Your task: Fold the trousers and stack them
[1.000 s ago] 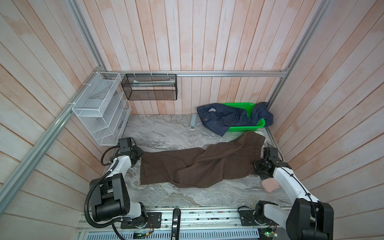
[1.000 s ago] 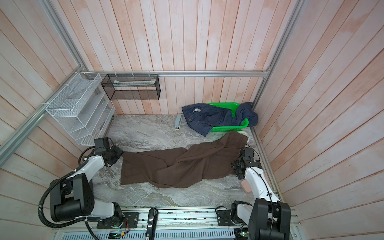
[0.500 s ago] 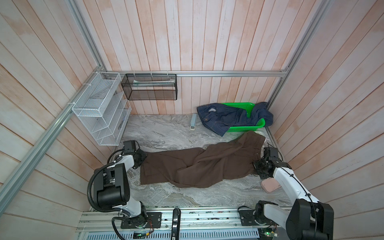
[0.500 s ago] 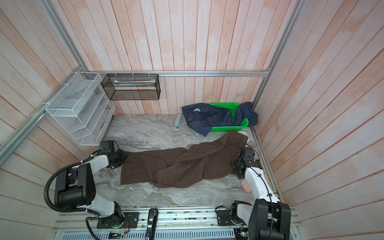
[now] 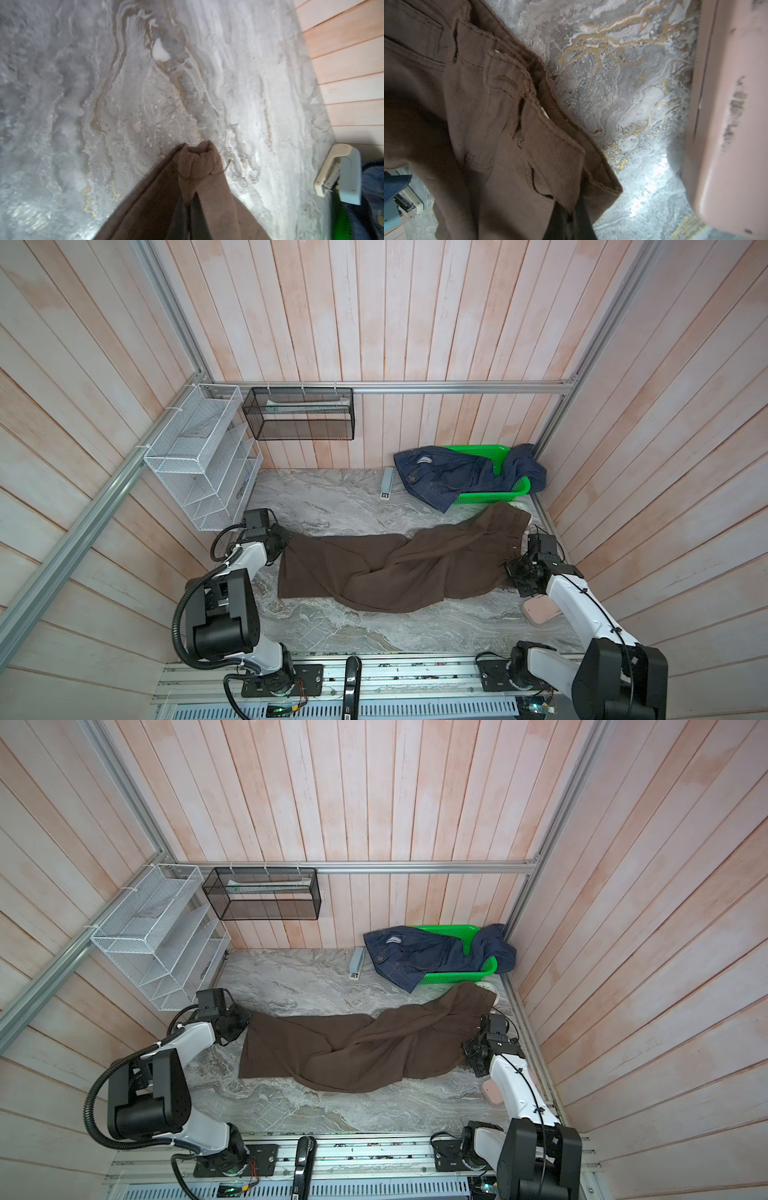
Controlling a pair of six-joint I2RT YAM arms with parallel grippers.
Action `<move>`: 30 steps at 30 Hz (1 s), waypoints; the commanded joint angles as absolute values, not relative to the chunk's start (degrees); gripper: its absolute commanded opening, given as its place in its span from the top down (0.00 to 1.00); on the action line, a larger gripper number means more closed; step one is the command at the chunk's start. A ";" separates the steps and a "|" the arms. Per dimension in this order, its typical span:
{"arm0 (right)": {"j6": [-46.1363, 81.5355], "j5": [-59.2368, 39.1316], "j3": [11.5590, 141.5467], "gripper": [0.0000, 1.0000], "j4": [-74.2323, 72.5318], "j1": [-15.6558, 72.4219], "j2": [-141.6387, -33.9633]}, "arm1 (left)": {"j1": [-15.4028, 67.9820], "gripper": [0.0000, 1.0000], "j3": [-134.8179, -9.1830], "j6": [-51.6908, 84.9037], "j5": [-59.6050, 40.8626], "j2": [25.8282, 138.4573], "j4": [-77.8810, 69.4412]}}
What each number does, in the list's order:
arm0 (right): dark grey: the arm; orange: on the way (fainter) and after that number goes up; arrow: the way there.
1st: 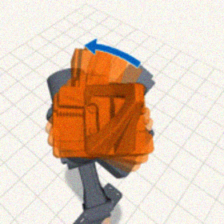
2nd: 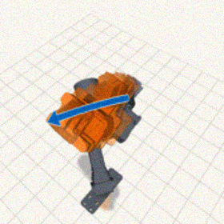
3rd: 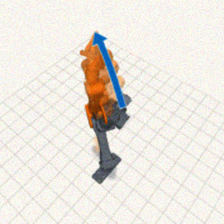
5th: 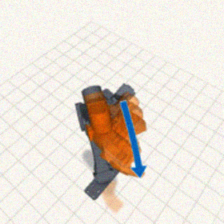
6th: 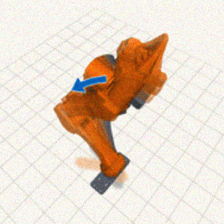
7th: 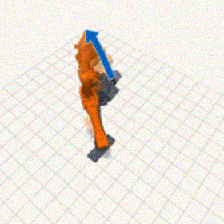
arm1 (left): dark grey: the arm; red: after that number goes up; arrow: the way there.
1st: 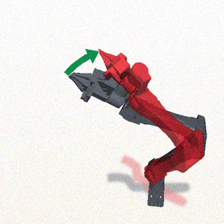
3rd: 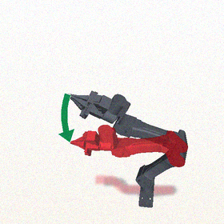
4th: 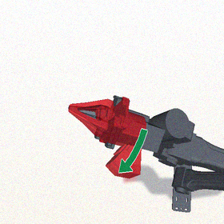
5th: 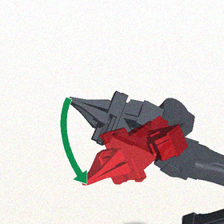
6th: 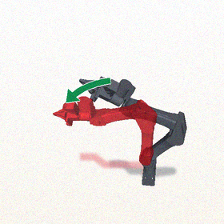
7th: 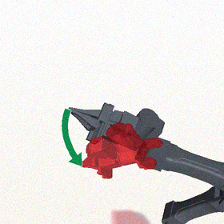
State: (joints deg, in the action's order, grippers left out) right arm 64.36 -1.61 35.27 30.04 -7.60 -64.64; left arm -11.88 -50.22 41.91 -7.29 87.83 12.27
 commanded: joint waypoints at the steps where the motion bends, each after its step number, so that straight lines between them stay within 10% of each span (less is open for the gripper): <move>1: 64.86 -2.02 37.33 1.00 29.53 -7.73 -64.27 | -10.55 1.00 -54.33 40.58 -4.84 83.46 15.22; 30: 59.12 -5.26 66.56 1.00 35.90 -11.12 -69.94 | -14.69 1.00 -103.23 32.34 0.89 92.89 32.17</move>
State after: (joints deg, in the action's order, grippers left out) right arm 61.71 -4.95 63.81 32.95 -9.30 -70.46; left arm -11.03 -100.38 34.33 -1.21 94.39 33.89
